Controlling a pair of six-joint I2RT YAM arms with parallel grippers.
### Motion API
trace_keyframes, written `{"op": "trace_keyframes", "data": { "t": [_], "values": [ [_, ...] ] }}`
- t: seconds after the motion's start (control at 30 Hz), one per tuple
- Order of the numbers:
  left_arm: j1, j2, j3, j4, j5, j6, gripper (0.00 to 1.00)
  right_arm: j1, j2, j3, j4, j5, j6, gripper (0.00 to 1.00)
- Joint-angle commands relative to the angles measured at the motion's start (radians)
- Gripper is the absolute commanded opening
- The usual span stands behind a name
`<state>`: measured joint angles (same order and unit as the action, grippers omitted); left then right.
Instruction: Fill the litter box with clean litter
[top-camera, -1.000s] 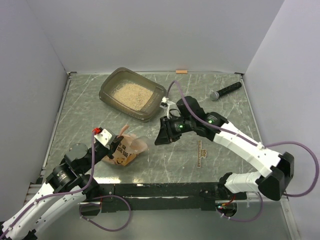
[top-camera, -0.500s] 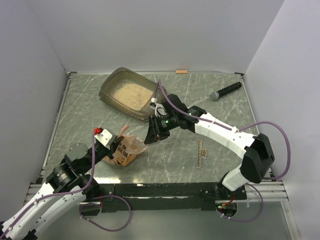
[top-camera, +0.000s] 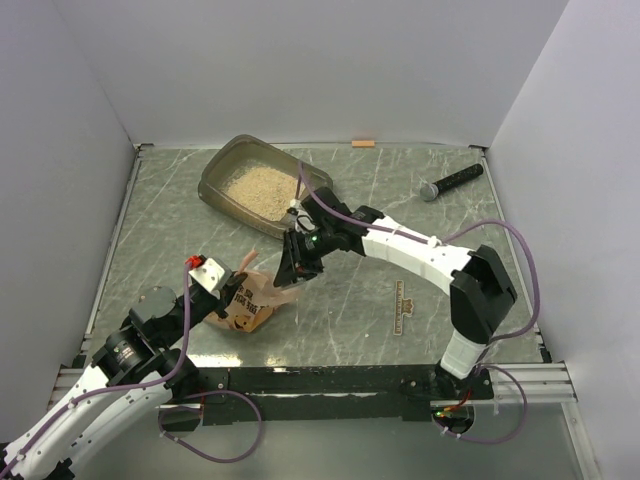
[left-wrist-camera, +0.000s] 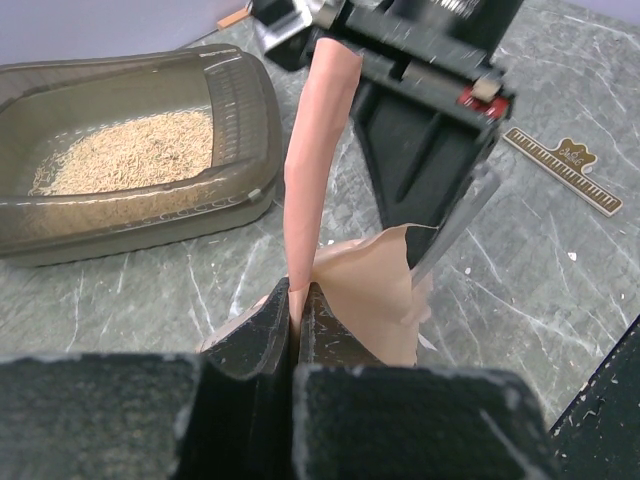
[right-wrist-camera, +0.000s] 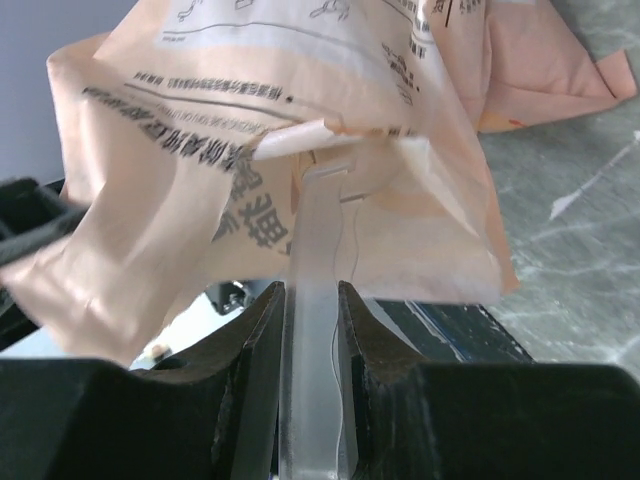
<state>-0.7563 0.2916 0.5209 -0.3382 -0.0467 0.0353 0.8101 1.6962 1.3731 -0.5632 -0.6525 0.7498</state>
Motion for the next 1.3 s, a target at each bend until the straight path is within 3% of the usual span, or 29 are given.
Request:
{"op": "trace_keyframes", "data": {
  "t": [0.0,0.33,0.6,0.97,1.27],
  "values": [
    [-0.005,-0.009,0.022,0.084,0.008,-0.029,0.01,0.001,0.072,-0.006,-0.011,0.031,0.034,0.0],
    [-0.003,-0.009,0.021,0.084,0.005,-0.028,0.01,-0.005,0.174,-0.144,0.402,-0.167,0.144,0.0],
    [-0.003,0.0,0.018,0.082,0.002,-0.028,0.01,-0.006,0.143,-0.319,0.811,-0.261,0.252,0.0],
    [-0.005,0.007,0.013,0.091,0.024,-0.028,0.01,-0.023,0.174,-0.572,1.598,-0.372,0.574,0.0],
    [-0.005,0.011,0.008,0.094,0.022,-0.026,0.01,-0.057,0.172,-0.686,1.899,-0.374,0.686,0.0]
  ]
}}
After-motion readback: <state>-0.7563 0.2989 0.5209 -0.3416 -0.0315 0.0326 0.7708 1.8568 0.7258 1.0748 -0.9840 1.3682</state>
